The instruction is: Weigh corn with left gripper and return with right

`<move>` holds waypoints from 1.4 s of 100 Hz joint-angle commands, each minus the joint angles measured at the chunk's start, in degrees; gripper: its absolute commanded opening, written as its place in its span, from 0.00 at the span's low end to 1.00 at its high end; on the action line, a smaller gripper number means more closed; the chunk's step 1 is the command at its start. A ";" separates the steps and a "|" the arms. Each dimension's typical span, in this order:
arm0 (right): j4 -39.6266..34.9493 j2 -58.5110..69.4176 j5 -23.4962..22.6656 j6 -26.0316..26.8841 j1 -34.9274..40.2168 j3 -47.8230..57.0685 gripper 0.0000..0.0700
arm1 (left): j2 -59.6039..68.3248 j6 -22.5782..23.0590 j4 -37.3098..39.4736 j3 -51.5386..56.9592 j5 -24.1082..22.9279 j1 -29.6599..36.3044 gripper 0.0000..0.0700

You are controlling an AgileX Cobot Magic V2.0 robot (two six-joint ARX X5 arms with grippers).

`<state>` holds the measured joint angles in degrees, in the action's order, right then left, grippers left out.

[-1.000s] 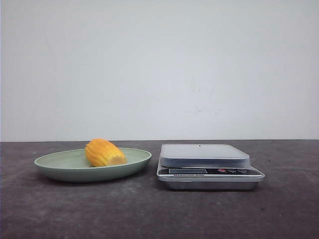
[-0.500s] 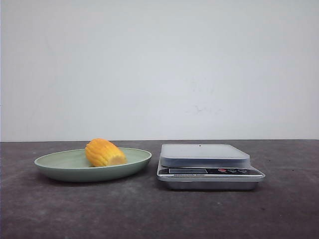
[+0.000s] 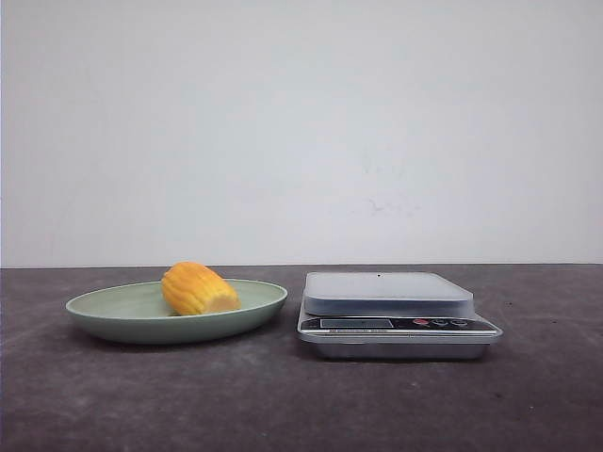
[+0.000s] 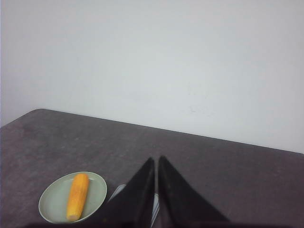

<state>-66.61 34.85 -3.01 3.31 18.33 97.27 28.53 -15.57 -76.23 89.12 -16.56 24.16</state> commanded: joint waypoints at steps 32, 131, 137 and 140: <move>0.52 0.50 -0.02 0.81 0.17 1.01 0.01 | 0.13 1.01 1.07 0.83 0.07 0.11 0.02; 0.52 0.55 -0.02 0.81 0.17 1.01 0.01 | -26.73 10.60 67.52 -75.80 15.63 -25.33 0.02; 0.52 0.55 -0.02 0.81 0.17 1.01 0.01 | -27.41 10.60 70.07 -79.14 16.09 -25.33 0.02; 0.52 0.55 -0.02 0.81 0.17 1.01 0.01 | -27.78 10.62 71.12 -80.61 16.35 -25.33 0.02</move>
<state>-66.61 34.87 -3.03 3.44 18.33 97.27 1.43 -5.13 -7.64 10.68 -0.99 -1.06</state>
